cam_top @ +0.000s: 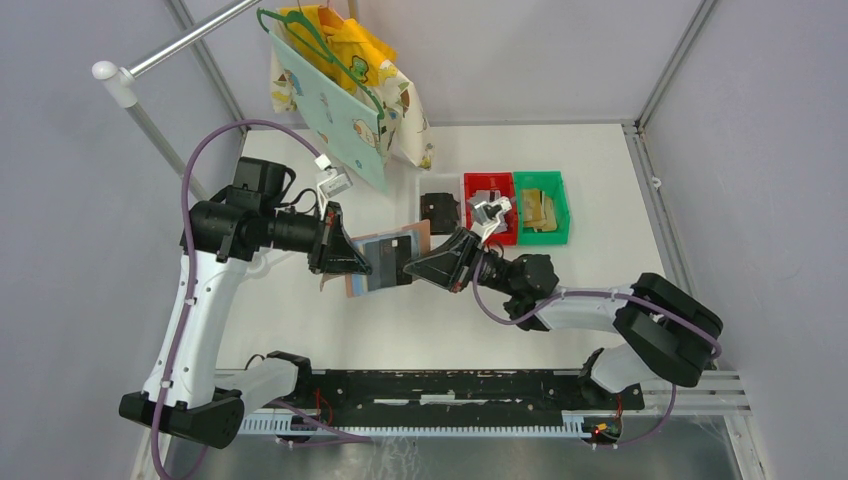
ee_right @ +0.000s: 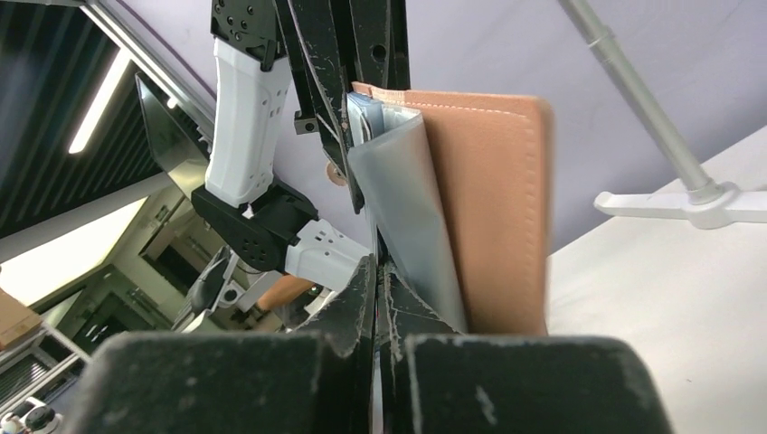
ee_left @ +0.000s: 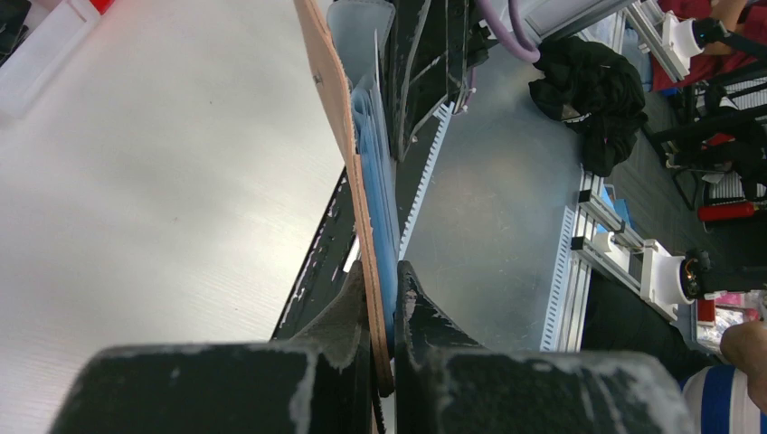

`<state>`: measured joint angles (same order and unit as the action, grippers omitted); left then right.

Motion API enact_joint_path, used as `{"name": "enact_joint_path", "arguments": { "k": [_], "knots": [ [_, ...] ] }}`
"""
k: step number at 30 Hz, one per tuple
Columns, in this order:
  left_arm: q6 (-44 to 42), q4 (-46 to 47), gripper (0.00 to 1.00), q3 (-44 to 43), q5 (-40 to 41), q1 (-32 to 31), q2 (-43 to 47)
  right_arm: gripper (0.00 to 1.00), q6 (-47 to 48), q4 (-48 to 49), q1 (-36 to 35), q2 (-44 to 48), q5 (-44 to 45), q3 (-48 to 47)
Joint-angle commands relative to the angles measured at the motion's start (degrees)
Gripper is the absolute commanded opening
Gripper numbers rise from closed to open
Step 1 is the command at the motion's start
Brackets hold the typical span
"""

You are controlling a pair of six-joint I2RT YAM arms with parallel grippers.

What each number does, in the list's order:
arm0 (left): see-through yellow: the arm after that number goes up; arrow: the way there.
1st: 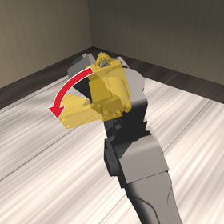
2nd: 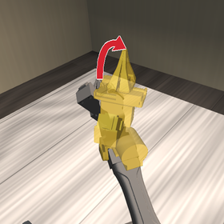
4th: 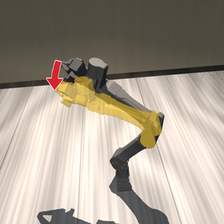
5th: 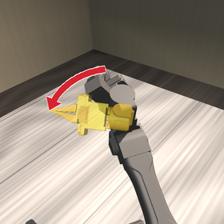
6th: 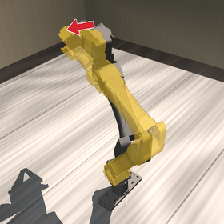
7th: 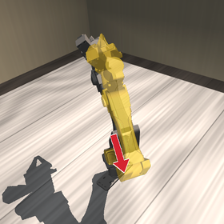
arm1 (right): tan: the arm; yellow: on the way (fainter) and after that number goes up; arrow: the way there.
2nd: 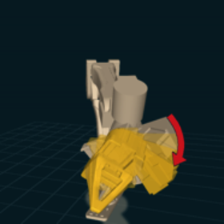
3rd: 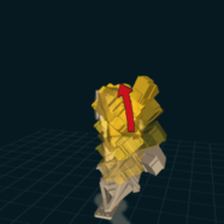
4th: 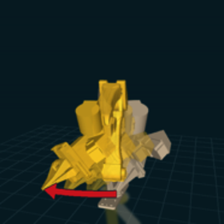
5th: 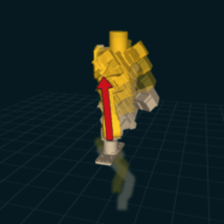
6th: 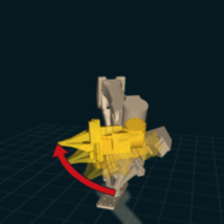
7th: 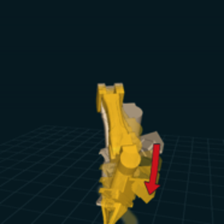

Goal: Take the credit cards out of the card holder
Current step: Remove the credit card from the card holder, then place the credit card in the storage box.

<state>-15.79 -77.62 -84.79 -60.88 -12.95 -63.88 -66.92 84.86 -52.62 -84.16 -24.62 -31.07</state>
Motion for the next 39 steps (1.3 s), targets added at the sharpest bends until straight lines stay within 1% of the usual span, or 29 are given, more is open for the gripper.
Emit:
{"name": "enact_joint_path", "arguments": {
  "k": [1,5,7,9,12,15,16,18,21,26,33,39],
  "knots": [
    [-2.4,-0.1,0.02,-1.7,2.1,-0.1,0.3,0.0,-0.9,3.7,3.8,5.5,-1.2,3.5],
    [-3.1,-0.1,0.02,-2.0,5.1,0.0,-0.3,0.0,-1.1,1.2,8.9,9.6,-2.3,7.3],
    [-3.8,-0.2,0.02,-1.8,7.0,-0.1,-0.4,0.0,-1.0,-2.2,12.4,11.8,-3.5,8.4],
    [-4.4,0.1,0.02,-1.4,9.8,-0.1,-0.6,0.0,0.8,-9.6,16.5,14.0,-4.9,8.5],
    [-5.7,-0.4,0.02,-1.4,12.2,-0.1,-0.9,0.0,7.6,-25.8,21.9,15.9,-5.4,6.8],
    [-7.1,-1.1,0.02,-1.4,11.6,-0.1,-0.8,0.0,19.8,-44.4,23.4,16.0,-0.2,1.8],
    [-7.6,-1.5,0.02,-1.5,11.0,0.0,-0.6,0.0,22.6,-48.1,23.4,15.0,1.7,-0.1],
    [-8.4,-2.0,0.02,-1.6,9.7,0.0,-0.3,0.0,24.5,-51.1,23.4,11.8,2.8,-2.8],
    [-8.6,-2.0,0.02,-1.9,9.4,-0.1,0.0,0.0,24.9,-52.3,23.1,5.7,3.8,-6.4],
    [-8.3,-2.2,0.02,-2.4,9.3,-0.1,0.5,0.0,26.3,-56.4,22.0,-2.9,8.9,-13.1],
    [-7.8,-2.3,0.02,-3.1,8.9,-0.1,1.1,0.0,29.5,-62.6,20.7,-12.6,16.5,-23.3],
    [-7.7,-2.5,0.02,-3.4,8.2,0.0,1.6,0.0,30.8,-66.1,20.0,-19.7,19.0,-31.3]
  ]
}}
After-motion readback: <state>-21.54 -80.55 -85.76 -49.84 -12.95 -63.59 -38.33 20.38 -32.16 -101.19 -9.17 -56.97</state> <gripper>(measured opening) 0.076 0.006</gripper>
